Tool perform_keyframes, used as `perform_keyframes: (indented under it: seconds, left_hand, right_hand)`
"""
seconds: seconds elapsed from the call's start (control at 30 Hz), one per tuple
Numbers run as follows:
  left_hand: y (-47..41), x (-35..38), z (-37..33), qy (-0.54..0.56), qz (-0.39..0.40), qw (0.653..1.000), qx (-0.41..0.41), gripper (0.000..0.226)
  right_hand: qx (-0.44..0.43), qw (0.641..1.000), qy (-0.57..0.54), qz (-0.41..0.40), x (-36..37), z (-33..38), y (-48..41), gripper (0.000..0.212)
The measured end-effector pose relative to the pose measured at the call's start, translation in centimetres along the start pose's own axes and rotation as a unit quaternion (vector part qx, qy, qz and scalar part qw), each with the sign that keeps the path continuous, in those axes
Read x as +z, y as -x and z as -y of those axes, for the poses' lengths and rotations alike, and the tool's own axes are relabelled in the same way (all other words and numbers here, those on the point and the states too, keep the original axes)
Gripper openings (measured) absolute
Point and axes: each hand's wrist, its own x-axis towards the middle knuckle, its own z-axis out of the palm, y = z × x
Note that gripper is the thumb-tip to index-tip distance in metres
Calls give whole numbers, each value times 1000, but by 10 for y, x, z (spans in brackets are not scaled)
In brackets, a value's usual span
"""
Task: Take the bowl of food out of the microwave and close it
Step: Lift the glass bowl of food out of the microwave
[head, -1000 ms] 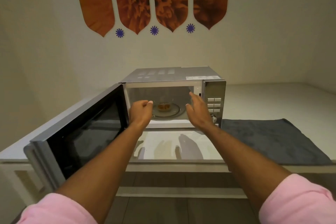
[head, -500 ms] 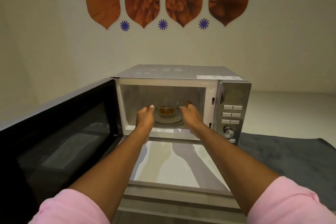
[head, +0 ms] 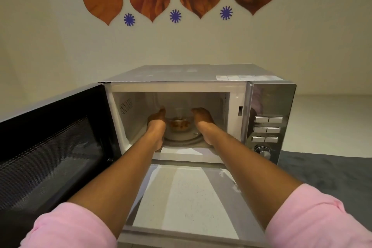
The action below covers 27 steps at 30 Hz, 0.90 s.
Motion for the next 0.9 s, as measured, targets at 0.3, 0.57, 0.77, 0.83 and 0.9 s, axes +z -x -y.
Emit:
perform_keyframes:
  seconds: [0.3, 0.57, 0.77, 0.83, 0.9]
  left_hand:
    - [8, 5, 4, 71, 58, 996, 18, 55]
    - [38, -10, -11, 92, 61, 994, 19, 44]
    - [83, -25, -19, 85, 88, 992, 9, 73]
    - [96, -27, -16, 83, 87, 993, -1, 77]
    - [114, -33, -15, 81, 93, 992, -7, 77]
  right_hand:
    - [52, 994, -99, 3, 11, -1, -2, 41]
    - [76, 988, -133, 0, 2, 18, 32, 34]
    - [60, 990, -129, -3, -3, 20, 86, 23]
    - [49, 990, -130, -10, -3, 17, 102, 24]
    - [37, 992, -118, -16, -4, 16, 122, 28]
